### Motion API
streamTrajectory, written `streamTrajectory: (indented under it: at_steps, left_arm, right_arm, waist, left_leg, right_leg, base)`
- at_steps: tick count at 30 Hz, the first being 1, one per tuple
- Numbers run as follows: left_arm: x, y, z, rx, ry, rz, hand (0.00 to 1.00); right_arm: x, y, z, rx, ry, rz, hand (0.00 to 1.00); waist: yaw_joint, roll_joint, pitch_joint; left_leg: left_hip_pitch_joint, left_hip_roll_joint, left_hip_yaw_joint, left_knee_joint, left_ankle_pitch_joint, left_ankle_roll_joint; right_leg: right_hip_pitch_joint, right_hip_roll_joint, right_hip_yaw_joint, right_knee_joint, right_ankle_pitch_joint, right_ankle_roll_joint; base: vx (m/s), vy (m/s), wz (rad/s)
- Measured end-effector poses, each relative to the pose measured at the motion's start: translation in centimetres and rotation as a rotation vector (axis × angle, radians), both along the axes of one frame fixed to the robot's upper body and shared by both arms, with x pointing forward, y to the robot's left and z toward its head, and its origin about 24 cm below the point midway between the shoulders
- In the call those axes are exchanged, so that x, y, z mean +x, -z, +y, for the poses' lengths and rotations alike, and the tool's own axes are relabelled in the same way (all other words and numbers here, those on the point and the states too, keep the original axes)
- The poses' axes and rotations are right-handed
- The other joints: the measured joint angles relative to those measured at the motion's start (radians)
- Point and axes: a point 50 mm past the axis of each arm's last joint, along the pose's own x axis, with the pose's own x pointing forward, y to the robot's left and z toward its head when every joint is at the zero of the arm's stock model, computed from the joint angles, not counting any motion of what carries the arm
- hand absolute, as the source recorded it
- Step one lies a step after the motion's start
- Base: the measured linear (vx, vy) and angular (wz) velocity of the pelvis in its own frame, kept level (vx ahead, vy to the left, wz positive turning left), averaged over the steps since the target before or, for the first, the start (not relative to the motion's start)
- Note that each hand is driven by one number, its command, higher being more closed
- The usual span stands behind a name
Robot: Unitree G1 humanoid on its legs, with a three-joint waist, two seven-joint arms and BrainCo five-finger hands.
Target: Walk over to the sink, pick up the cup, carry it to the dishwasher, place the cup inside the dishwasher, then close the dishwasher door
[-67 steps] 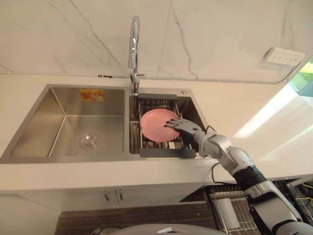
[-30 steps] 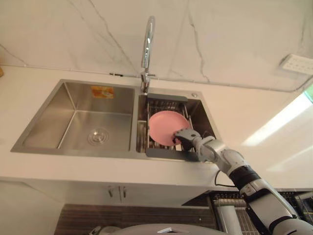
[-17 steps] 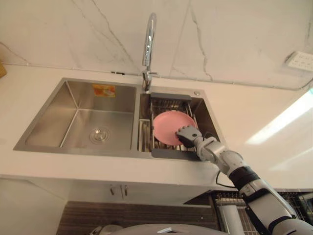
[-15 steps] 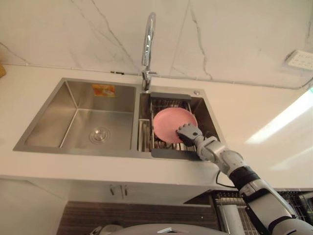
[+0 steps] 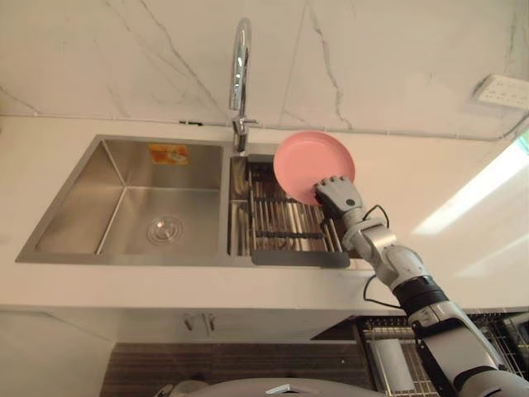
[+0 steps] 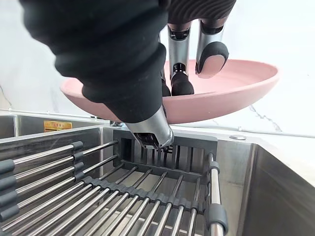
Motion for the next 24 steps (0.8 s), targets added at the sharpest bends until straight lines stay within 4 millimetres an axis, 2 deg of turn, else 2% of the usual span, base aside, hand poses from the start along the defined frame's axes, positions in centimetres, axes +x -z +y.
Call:
streamTrajectory:
  at_steps: [11, 14, 18, 21, 23, 24]
  left_arm:
    - [-0.1, 0.0, -0.1, 0.015, 0.017, -0.008, 0.00]
    - [0.0, 0.0, -0.2, 0.027, 0.084, -0.003, 0.00]
    - [-0.3, 0.0, -0.4, 0.029, 0.114, 0.009, 0.00]
    - [-0.2, 0.0, -0.2, 0.020, 0.131, 0.012, 0.00]
    - [-0.2, -0.1, 0.1, 0.016, 0.138, 0.017, 0.00]
    - [-0.2, 0.0, -0.2, 0.004, 0.121, 0.018, 0.00]
  right_arm:
    - [-0.4, -1.4, -0.2, 0.122, 0.005, -0.004, 1.00]
    - [-1.0, -2.3, -1.2, 0.165, 0.031, -0.047, 1.00]
    - [-2.0, -2.9, -2.2, 0.197, 0.063, -0.077, 1.00]
    - [-2.4, -3.2, -3.1, 0.211, 0.096, -0.095, 1.00]
    - [-2.6, -3.1, -3.9, 0.210, 0.139, -0.096, 1.00]
    - [-2.4, -3.7, -4.1, 0.228, 0.154, -0.119, 1.00]
  waist:
    - [-0.014, 0.008, -0.001]
    - [-0.024, 0.010, -0.001]
    - [-0.036, 0.014, -0.003]
    - [-0.058, 0.018, 0.000]
    - [-0.082, 0.015, 0.004]
    - [-0.059, 0.051, -0.004]
  left_leg:
    - [0.006, 0.000, 0.008, 0.000, -0.001, -0.001]
    - [0.014, 0.000, 0.028, 0.006, -0.010, 0.000]
    - [0.027, -0.001, 0.105, 0.043, -0.041, 0.002]
    - [0.000, 0.000, 0.195, 0.108, -0.085, 0.010]
    - [-0.011, 0.003, 0.237, 0.168, -0.117, 0.020]
    - [-0.032, 0.043, 0.308, 0.176, -0.125, 0.042]
  right_leg:
    - [0.000, 0.001, 0.010, 0.000, 0.000, 0.000]
    - [-0.001, 0.001, 0.029, 0.000, 0.003, 0.000]
    - [-0.032, 0.004, 0.113, 0.001, 0.023, -0.001]
    - [-0.113, 0.002, 0.224, 0.052, 0.038, -0.001]
    - [-0.142, 0.011, 0.238, 0.079, 0.067, 0.005]
    - [-0.160, 0.046, 0.242, 0.020, 0.173, 0.003]
  base:
    - [0.00, 0.000, -0.02]
    - [-0.02, 0.008, -0.20]
    - [-0.02, 0.036, -0.61]
    - [-0.06, 0.056, -0.99]
    - [-0.16, 0.042, -0.87]
    - [-0.15, 0.032, -1.22]
